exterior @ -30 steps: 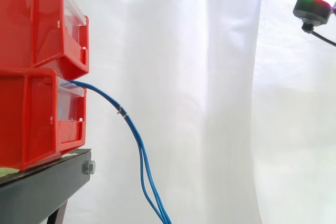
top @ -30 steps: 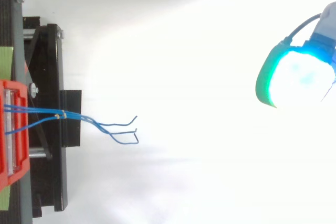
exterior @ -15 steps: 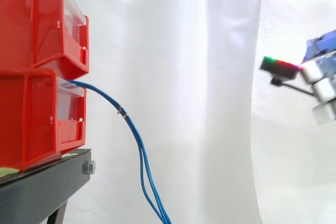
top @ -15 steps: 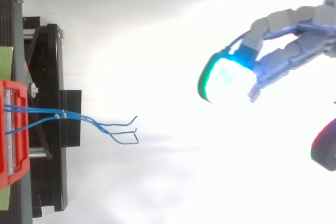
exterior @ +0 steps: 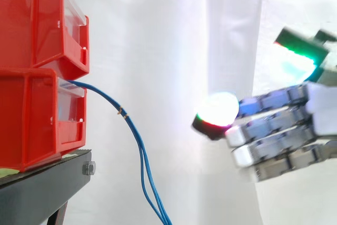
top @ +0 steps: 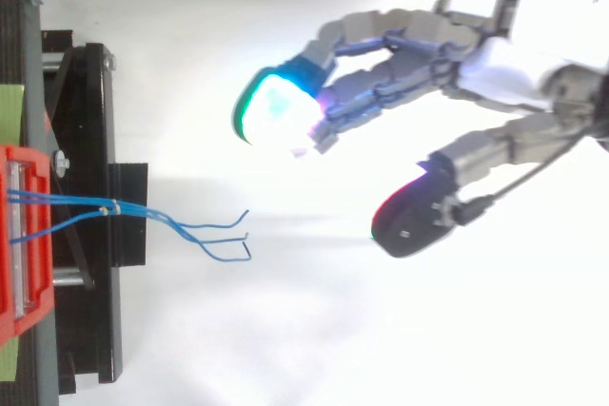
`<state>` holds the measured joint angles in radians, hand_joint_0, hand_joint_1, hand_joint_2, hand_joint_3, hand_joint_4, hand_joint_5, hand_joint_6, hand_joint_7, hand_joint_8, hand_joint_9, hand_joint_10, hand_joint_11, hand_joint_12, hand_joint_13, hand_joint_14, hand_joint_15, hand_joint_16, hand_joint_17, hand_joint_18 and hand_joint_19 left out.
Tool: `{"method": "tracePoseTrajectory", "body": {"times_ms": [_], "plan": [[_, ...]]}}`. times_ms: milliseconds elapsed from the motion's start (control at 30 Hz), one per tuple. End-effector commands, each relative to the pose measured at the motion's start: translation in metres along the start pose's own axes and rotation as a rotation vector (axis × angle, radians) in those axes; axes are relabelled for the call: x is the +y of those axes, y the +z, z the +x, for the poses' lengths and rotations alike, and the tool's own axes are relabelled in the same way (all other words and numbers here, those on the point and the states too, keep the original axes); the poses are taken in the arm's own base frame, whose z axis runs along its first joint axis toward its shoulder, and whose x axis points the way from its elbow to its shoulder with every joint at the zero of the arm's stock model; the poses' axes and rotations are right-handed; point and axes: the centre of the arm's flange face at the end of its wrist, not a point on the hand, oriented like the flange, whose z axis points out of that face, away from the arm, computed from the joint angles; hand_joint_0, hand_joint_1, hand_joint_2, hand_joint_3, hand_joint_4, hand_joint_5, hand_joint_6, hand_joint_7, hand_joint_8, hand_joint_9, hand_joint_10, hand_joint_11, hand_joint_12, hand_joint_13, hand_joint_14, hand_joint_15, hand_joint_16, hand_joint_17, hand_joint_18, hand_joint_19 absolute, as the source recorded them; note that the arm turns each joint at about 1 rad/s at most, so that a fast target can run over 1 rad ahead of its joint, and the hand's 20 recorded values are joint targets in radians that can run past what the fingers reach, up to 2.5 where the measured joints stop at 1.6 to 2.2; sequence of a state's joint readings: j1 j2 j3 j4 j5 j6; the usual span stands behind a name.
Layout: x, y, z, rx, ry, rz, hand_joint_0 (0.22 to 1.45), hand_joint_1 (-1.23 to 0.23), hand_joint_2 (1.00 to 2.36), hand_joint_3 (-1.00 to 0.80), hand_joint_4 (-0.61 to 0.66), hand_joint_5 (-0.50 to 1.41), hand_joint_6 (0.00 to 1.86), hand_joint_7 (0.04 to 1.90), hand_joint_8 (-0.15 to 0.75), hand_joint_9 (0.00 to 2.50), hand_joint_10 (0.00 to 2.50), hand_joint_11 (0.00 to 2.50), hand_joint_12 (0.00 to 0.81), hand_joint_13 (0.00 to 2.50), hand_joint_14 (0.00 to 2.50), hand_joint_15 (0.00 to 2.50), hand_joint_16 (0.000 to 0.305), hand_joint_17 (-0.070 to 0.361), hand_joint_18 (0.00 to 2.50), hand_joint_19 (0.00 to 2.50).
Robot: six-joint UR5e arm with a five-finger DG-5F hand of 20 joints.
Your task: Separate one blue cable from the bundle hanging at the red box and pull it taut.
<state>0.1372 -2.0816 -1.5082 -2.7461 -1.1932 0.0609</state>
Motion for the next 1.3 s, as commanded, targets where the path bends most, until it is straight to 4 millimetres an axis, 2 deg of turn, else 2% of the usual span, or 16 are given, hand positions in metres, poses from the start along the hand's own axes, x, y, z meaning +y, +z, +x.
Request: {"method": "tracePoseTrajectory", "body": {"times_ms": [0, 33, 67, 133, 167, 233, 433, 467, 667, 1267], "plan": [[-0.017, 0.021, 0.005, -0.008, -0.002, -0.002, 0.54, -0.9, 1.0, -0.5, 0.2, -0.21, 0.5, 0.88, 0.253, 0.56, 0.01, 0.58, 0.251, 0.65, 0.01, 0.3, 0.02, 0.045, 0.45, 0.0], [-0.021, 0.024, 0.006, -0.008, -0.003, 0.0, 0.54, -0.89, 1.0, -0.5, 0.2, -0.21, 0.5, 0.88, 0.254, 0.56, 0.01, 0.58, 0.251, 0.66, 0.01, 0.31, 0.02, 0.045, 0.45, 0.0], [-0.048, 0.048, 0.01, -0.012, 0.001, 0.012, 0.54, -0.88, 1.0, -0.5, 0.2, -0.21, 0.5, 0.88, 0.252, 0.56, 0.01, 0.57, 0.252, 0.66, 0.01, 0.31, 0.02, 0.045, 0.45, 0.0], [-0.052, 0.056, 0.011, -0.01, 0.01, 0.009, 0.54, -0.87, 1.0, -0.5, 0.2, -0.21, 0.5, 0.88, 0.258, 0.58, 0.01, 0.58, 0.252, 0.66, 0.01, 0.31, 0.02, 0.045, 0.45, 0.0], [-0.06, 0.062, 0.012, -0.014, 0.014, 0.013, 0.54, -0.86, 1.0, -0.5, 0.2, -0.21, 0.5, 0.88, 0.256, 0.58, 0.01, 0.58, 0.254, 0.66, 0.01, 0.31, 0.02, 0.045, 0.45, 0.0], [-0.06, 0.069, 0.015, -0.013, 0.021, 0.006, 0.54, -0.84, 1.0, -0.5, 0.2, -0.21, 0.5, 0.88, 0.257, 0.59, 0.01, 0.58, 0.254, 0.67, 0.01, 0.31, 0.02, 0.045, 0.45, 0.0], [-0.075, 0.079, 0.018, -0.009, 0.028, -0.011, 0.54, -0.82, 1.0, -0.5, 0.2, -0.2, 0.5, 0.88, 0.259, 0.6, 0.01, 0.58, 0.256, 0.68, 0.01, 0.31, 0.02, 0.045, 0.46, 0.0], [-0.088, 0.087, 0.022, 0.0, 0.036, -0.023, 0.54, -0.82, 1.0, -0.5, 0.21, -0.2, 0.5, 0.88, 0.259, 0.6, 0.01, 0.58, 0.255, 0.68, 0.01, 0.32, 0.02, 0.045, 0.46, 0.0], [-0.083, 0.089, 0.041, 0.042, 0.02, -0.041, 0.54, -0.78, 1.0, -0.5, 0.21, -0.2, 0.5, 0.88, 0.261, 0.62, 0.01, 0.58, 0.258, 0.69, 0.01, 0.33, 0.02, 0.046, 0.48, 0.0], [-0.075, 0.092, 0.058, 0.076, 0.039, -0.059, 0.59, -0.69, 1.0, -0.5, 0.22, -0.17, 0.5, 0.92, 0.266, 0.69, 0.01, 0.59, 0.254, 0.75, 0.01, 0.35, 0.019, 0.042, 0.53, 0.01]]}}
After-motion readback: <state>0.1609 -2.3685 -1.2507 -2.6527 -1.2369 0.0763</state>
